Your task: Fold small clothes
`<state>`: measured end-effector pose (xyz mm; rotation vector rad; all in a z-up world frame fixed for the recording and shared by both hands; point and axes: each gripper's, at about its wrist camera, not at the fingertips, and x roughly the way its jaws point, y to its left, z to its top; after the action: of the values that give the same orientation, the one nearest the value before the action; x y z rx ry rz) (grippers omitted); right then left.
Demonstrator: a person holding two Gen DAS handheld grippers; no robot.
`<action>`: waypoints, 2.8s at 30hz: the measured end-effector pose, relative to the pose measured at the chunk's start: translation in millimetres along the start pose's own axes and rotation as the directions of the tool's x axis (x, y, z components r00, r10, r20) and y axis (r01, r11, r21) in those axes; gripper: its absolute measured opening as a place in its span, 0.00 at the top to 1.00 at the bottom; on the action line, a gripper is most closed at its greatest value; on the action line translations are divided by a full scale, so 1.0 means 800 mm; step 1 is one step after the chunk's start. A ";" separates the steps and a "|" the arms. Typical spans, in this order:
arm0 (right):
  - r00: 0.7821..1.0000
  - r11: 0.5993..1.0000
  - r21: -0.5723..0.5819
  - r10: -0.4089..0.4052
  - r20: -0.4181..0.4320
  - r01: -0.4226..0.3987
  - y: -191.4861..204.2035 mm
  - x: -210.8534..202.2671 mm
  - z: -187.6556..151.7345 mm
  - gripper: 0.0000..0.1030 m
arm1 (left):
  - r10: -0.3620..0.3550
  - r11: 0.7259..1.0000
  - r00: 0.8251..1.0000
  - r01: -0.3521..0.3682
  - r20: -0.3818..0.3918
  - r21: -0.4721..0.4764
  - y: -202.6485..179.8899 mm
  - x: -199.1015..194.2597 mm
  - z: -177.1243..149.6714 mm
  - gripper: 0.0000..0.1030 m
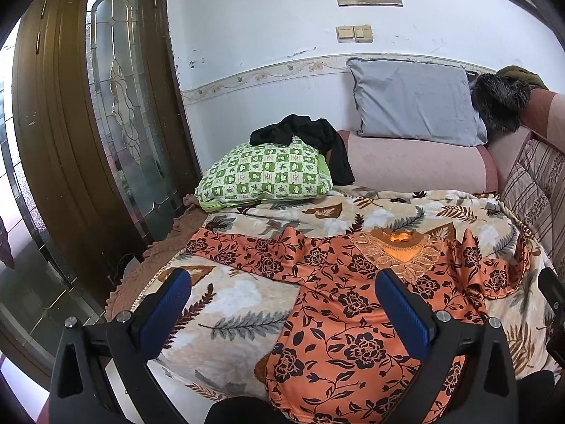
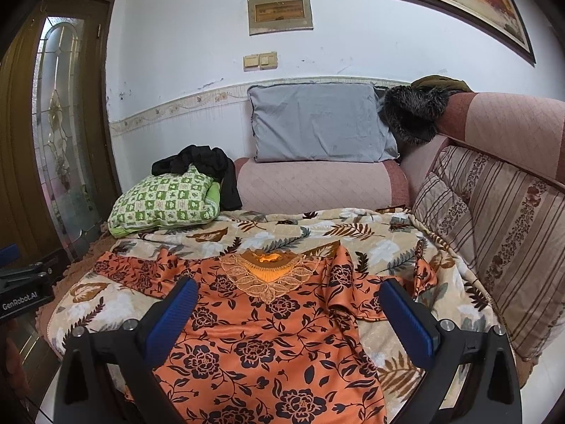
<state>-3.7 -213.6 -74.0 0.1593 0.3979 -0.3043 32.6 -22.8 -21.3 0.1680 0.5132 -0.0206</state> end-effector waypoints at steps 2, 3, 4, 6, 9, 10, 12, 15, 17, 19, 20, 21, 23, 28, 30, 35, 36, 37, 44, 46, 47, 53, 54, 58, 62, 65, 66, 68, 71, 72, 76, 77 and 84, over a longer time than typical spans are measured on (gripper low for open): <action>1.000 1.000 0.000 -0.001 -0.004 0.001 0.001 0.001 0.000 0.00 | 0.000 1.000 1.000 0.000 0.000 0.001 0.000 0.000 0.001 0.00; 1.000 1.000 0.000 -0.003 -0.004 0.003 0.001 0.001 -0.001 0.00 | 0.000 1.000 1.000 0.000 0.000 0.001 0.000 0.000 0.001 0.00; 1.000 1.000 0.001 -0.005 -0.005 0.005 0.001 0.001 -0.001 0.00 | -0.002 1.000 1.000 0.002 -0.001 0.001 0.001 0.000 0.002 0.00; 1.000 1.000 0.004 -0.006 -0.007 0.007 0.001 0.001 -0.002 0.00 | -0.005 1.000 1.000 0.005 0.003 0.003 0.000 -0.001 0.002 0.00; 1.000 1.000 0.009 -0.010 -0.011 0.010 -0.002 -0.001 -0.002 0.00 | -0.007 1.000 1.000 0.007 0.009 0.005 0.000 -0.004 0.002 0.00; 1.000 1.000 0.010 -0.012 -0.011 0.012 -0.002 -0.002 -0.002 0.00 | -0.009 1.000 1.000 0.009 0.011 0.004 0.001 -0.007 -0.001 0.00; 1.000 1.000 0.011 -0.017 -0.011 0.017 -0.002 -0.004 -0.001 0.00 | -0.014 1.000 1.000 0.014 0.012 0.003 0.001 -0.010 -0.003 0.00; 1.000 1.000 0.009 -0.020 -0.018 0.021 -0.002 -0.010 -0.002 0.00 | -0.021 1.000 1.000 0.021 0.013 0.003 0.002 -0.019 -0.008 0.00; 0.999 1.000 0.005 -0.016 -0.030 0.016 -0.002 -0.015 -0.006 0.00 | -0.028 1.000 1.000 0.028 0.008 0.006 0.001 -0.024 -0.012 0.00; 0.999 1.000 -0.005 -0.009 -0.048 0.009 0.000 -0.019 -0.010 0.00 | -0.036 0.999 0.999 0.036 0.002 0.011 0.001 -0.029 -0.016 0.00; 0.999 1.000 -0.011 -0.010 -0.052 0.010 0.000 -0.022 -0.013 0.00 | -0.040 0.999 0.999 0.040 0.000 0.015 0.000 -0.031 -0.018 0.00; 0.999 1.000 -0.015 -0.013 -0.053 0.012 0.000 -0.026 -0.016 0.00 | -0.041 0.999 0.999 0.041 -0.001 0.018 -0.001 -0.034 -0.020 0.00; 0.998 1.000 -0.017 -0.023 -0.060 0.022 -0.002 -0.032 -0.021 0.00 | -0.046 0.999 0.999 0.046 -0.004 0.020 -0.002 -0.038 -0.026 0.00; 0.995 1.000 0.004 -0.031 -0.095 0.031 -0.008 -0.040 -0.029 0.00 | -0.070 0.997 0.998 0.070 -0.012 0.035 -0.010 -0.046 -0.035 0.00; 0.994 0.999 -0.004 -0.037 -0.100 0.037 -0.007 -0.042 -0.032 0.00 | -0.078 0.996 0.997 0.078 -0.013 0.039 -0.012 -0.047 -0.037 0.00; 0.994 0.999 -0.005 -0.050 -0.099 0.049 -0.007 -0.046 -0.033 0.00 | -0.084 0.996 0.996 0.085 -0.006 0.037 -0.012 -0.047 -0.037 0.00; 0.994 0.999 -0.004 -0.052 -0.098 0.052 -0.006 -0.045 -0.033 0.00 | -0.086 0.996 0.996 0.086 -0.008 0.034 -0.011 -0.045 -0.038 0.00; 0.994 0.998 -0.005 -0.056 -0.098 0.056 -0.006 -0.044 -0.033 0.00 | -0.087 0.996 0.996 0.087 -0.011 0.032 -0.011 -0.042 -0.038 0.00; 0.990 0.998 -0.007 -0.060 -0.128 0.060 -0.003 -0.024 -0.035 0.00 | -0.083 0.996 0.996 0.084 -0.045 0.021 -0.010 -0.013 -0.038 0.00; 0.989 0.998 -0.008 -0.060 -0.136 0.059 -0.001 -0.016 -0.036 0.00 | -0.081 0.996 0.995 0.082 -0.052 0.019 -0.010 -0.005 -0.038 0.00; 0.988 0.998 -0.010 -0.060 -0.139 0.059 0.000 -0.012 -0.036 0.00 | -0.079 0.997 0.995 0.080 -0.055 0.019 -0.010 -0.001 -0.038 0.00; 0.987 0.998 0.001 -0.059 -0.148 0.060 0.000 0.014 -0.033 0.00 | -0.068 0.998 0.995 0.069 -0.080 0.015 -0.011 0.025 -0.036 0.00; 0.987 0.998 0.004 -0.059 -0.150 0.061 -0.002 0.018 -0.033 0.00 | -0.066 0.998 0.994 0.068 -0.086 0.016 -0.013 0.030 -0.036 0.00; 0.984 0.998 0.013 -0.058 -0.167 0.061 -0.005 0.036 -0.033 0.00 | -0.061 0.998 0.993 0.063 -0.098 0.021 -0.017 0.044 -0.034 0.00; 0.983 0.998 0.017 -0.057 -0.174 0.061 -0.009 0.052 -0.033 0.00 | -0.080 0.996 0.989 0.083 -0.126 0.014 -0.023 0.063 -0.032 0.00; 0.984 0.998 0.036 -0.041 -0.175 0.048 -0.028 0.066 -0.035 0.00 | -0.155 0.988 0.961 0.152 -0.227 -0.030 -0.026 0.104 -0.040 0.00; 0.985 0.998 0.046 -0.034 -0.172 0.043 -0.040 0.072 -0.037 0.00 | -0.183 0.983 0.944 0.177 -0.273 -0.047 -0.029 0.124 -0.047 0.00; 0.983 0.995 0.067 -0.058 -0.171 0.071 -0.074 0.090 -0.040 0.00 | -0.218 0.976 0.913 0.205 -0.345 -0.075 -0.034 0.157 -0.062 0.00; 0.981 0.983 0.139 -0.091 -0.174 0.116 -0.148 0.127 -0.047 0.00 | -0.269 0.963 0.837 0.234 -0.476 -0.133 -0.049 0.215 -0.089 0.00; 0.977 0.978 0.156 -0.106 -0.186 0.136 -0.175 0.145 -0.050 0.00 | -0.275 0.961 0.822 0.231 -0.499 -0.149 -0.055 0.231 -0.094 0.00; 0.955 0.961 0.194 -0.144 -0.258 0.197 -0.255 0.214 -0.051 0.00 | -0.264 0.964 0.835 0.211 -0.483 -0.162 -0.080 0.269 -0.096 0.00; 0.951 0.952 0.200 -0.178 -0.255 0.232 -0.269 0.223 -0.049 0.00 | -0.239 0.970 0.850 0.192 -0.470 -0.147 -0.086 0.277 -0.093 0.00; 0.912 0.889 0.317 -0.216 -0.350 0.332 -0.354 0.329 -0.030 0.01 | -0.147 0.987 0.931 0.118 -0.333 -0.106 -0.130 0.330 -0.042 0.00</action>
<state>127.6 -543.8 -228.8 0.5292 0.6730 -0.6444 240.2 -114.2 -195.5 0.0524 0.8703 -0.1030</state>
